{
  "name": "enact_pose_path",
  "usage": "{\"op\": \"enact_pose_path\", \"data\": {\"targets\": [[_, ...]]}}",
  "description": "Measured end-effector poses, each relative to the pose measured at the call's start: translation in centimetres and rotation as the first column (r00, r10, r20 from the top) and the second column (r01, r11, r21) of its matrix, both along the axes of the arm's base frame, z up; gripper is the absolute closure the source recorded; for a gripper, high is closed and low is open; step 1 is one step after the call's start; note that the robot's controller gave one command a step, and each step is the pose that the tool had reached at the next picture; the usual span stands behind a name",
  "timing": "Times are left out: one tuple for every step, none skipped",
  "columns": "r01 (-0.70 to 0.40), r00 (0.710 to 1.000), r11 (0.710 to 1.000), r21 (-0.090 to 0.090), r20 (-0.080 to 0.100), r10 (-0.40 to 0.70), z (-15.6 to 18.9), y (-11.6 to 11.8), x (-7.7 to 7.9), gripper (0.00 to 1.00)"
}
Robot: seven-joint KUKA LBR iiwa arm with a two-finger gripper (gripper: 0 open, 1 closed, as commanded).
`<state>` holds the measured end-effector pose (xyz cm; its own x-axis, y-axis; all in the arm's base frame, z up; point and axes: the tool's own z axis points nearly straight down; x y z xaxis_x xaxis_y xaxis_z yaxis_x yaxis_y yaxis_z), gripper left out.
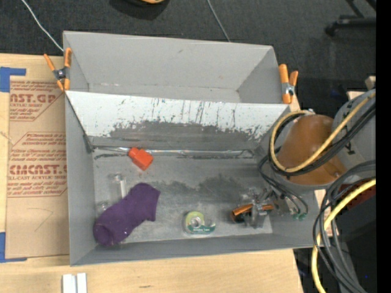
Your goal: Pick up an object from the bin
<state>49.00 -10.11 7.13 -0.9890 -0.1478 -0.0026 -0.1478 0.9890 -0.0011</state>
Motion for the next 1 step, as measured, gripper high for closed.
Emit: {"op": "enact_pose_path", "data": {"targets": [[0.000, 1.000, 1.000, 0.000, 0.000, 0.000, 0.00, 0.00, 0.00, 1.00]]}}
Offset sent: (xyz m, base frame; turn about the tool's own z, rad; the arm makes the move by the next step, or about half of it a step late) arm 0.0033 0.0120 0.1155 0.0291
